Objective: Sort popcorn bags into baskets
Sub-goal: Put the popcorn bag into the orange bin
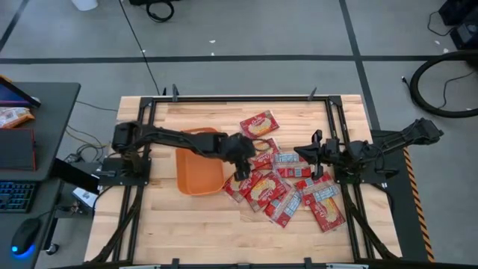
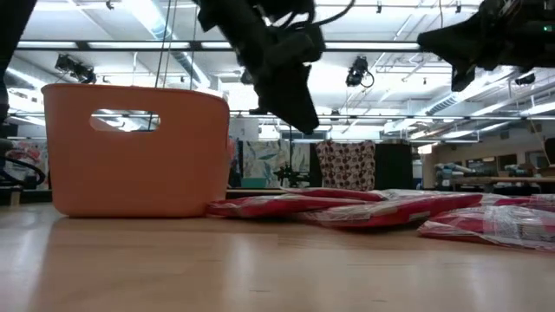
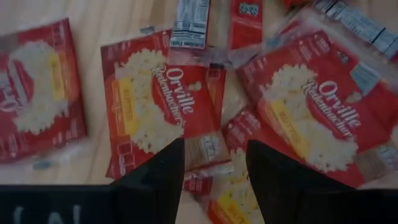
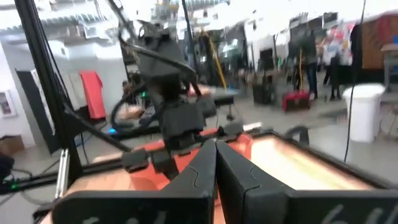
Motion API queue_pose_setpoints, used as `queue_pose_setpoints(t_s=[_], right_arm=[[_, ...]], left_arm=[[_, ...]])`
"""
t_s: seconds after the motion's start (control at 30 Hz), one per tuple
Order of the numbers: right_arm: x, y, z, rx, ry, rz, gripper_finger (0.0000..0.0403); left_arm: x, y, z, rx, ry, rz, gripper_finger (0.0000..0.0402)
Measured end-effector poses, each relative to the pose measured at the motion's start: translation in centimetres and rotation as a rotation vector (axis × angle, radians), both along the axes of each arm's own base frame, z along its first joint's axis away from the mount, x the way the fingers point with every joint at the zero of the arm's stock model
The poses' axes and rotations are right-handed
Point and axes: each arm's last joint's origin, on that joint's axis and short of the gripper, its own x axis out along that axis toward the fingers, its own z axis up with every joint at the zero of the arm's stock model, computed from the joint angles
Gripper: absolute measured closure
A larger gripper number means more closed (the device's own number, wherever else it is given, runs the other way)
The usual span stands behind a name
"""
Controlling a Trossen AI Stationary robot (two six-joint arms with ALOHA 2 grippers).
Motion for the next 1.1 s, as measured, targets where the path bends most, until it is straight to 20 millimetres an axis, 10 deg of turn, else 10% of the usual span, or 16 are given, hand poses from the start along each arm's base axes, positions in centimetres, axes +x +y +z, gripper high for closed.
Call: queue_pose_setpoints(t_s=[0.33,1.1], right_arm=[[0.3,0.6,-0.2,-0.059,0.178,-0.131,0.0387],[-0.2,0.5,0.0,-0.185,0.205,-0.182,0.0387]], left_arm=[[2.9,-2.9,-2.5,0.174,0.024,0.049,0.018],[4.7,-2.7,-7.3,0.295,0.098,0.048,0.0155]])
